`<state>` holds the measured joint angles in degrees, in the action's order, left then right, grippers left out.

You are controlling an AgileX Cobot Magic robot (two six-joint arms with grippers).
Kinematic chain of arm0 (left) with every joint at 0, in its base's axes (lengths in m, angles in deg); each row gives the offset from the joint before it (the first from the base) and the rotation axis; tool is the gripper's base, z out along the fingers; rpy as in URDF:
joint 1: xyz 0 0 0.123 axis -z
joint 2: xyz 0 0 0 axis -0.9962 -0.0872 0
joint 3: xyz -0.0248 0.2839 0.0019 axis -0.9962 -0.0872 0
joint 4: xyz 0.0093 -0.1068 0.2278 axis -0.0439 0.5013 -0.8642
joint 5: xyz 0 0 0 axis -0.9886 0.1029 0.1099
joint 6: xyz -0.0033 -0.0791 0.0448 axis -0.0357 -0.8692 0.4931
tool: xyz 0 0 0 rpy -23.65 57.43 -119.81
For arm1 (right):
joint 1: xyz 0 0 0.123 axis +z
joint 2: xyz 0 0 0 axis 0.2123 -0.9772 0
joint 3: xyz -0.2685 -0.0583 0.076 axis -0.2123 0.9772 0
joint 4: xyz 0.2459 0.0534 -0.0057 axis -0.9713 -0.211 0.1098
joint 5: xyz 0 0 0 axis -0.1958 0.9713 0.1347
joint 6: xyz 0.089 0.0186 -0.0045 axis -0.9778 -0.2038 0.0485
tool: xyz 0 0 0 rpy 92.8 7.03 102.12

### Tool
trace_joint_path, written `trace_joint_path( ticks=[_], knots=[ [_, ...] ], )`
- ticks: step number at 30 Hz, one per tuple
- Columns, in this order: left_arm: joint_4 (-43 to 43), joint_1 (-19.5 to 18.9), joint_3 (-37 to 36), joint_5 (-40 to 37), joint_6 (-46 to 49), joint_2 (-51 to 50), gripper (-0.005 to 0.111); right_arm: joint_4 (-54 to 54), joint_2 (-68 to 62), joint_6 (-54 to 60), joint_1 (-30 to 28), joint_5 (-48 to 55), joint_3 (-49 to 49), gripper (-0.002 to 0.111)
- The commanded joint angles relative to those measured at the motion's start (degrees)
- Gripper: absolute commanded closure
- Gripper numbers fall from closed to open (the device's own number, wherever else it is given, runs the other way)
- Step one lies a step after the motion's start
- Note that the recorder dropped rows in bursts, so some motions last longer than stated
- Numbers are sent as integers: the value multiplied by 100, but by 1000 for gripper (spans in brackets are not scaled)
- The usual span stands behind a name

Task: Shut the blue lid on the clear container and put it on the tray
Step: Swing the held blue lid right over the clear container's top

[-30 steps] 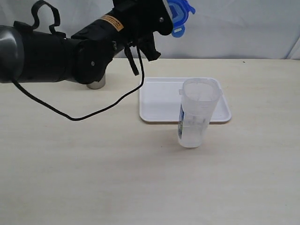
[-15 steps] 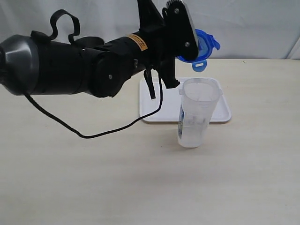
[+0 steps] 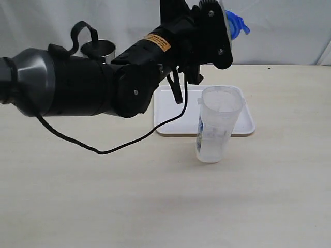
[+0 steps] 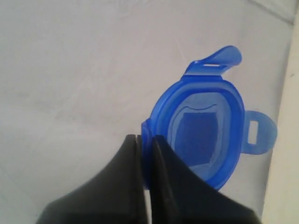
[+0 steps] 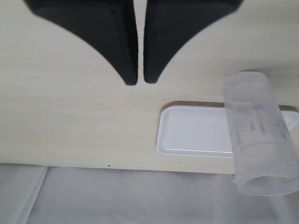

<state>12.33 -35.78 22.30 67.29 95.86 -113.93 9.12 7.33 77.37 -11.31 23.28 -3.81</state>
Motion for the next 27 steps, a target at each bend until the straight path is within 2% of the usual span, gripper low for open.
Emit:
trace_joint_path(
  ticks=[1,7,14,20,27],
  knots=[
    [930,272,27,325,1429,-193,107,42,34,-1,-12,-12,18,104],
    [1631,551,27,830,2113,-513,107,42,34,-1,-12,-12,18,104],
    [2039,726,27,928,2256,-547,107,42,34,-1,-12,-12,18,104],
    [2310,1066,27,1022,2495,-547,107,42,34,-1,-12,-12,18,104],
    [2555,1111,27,1091,2533,-547,107,42,34,-1,-12,-12,18,104]
  ],
)
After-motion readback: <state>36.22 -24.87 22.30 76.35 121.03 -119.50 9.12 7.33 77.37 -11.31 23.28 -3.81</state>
